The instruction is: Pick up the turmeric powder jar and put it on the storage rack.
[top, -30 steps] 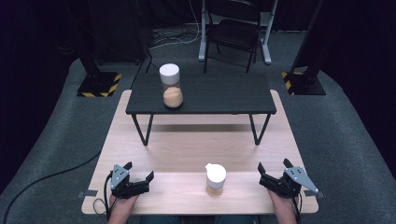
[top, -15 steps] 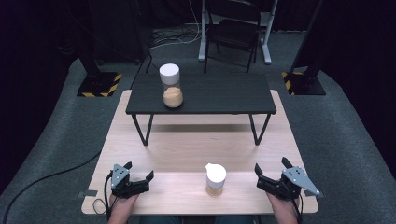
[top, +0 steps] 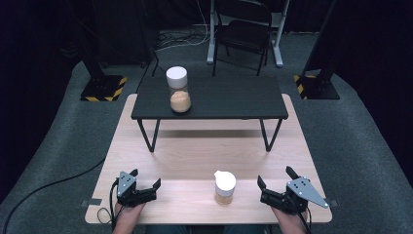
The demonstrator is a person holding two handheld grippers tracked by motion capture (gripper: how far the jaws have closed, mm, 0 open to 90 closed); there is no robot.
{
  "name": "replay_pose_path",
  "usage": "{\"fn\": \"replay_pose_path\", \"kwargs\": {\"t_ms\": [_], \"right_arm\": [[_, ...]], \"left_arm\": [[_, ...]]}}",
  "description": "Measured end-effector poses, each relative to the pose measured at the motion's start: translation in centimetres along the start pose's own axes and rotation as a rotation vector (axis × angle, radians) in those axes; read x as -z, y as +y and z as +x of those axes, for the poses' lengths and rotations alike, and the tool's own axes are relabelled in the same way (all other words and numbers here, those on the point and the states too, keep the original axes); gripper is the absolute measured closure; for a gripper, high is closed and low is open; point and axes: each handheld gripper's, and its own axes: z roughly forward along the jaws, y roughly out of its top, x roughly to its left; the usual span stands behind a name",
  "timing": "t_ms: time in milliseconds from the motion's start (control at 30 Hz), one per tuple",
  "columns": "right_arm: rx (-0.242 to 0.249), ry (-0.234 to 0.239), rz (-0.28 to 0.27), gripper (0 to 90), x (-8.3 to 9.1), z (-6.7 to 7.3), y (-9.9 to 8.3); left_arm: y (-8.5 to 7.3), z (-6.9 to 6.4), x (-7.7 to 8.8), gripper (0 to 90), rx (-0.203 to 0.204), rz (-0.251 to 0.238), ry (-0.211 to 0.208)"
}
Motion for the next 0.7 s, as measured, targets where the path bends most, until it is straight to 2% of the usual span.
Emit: {"fn": "replay_pose_path", "kwargs": {"t_ms": [167, 267, 700], "right_arm": [[0.016, 0.019, 0.001, 0.6, 0.3, 0.8, 0.3], [0.05, 0.028, 0.013, 0.5, 0.3, 1.4, 0.5], [0.061, 0.092, 0.014, 0.5, 0.3, 2.4, 0.6]], "left_arm": [[0.0, 0.0, 0.0, 0.0, -0.003, -0.002, -0.001], [0.0, 0.0, 0.0, 0.0, -0.007, 0.002, -0.004], [0.0, -0.2, 0.0, 0.0, -0.008, -0.001, 0.004]]}}
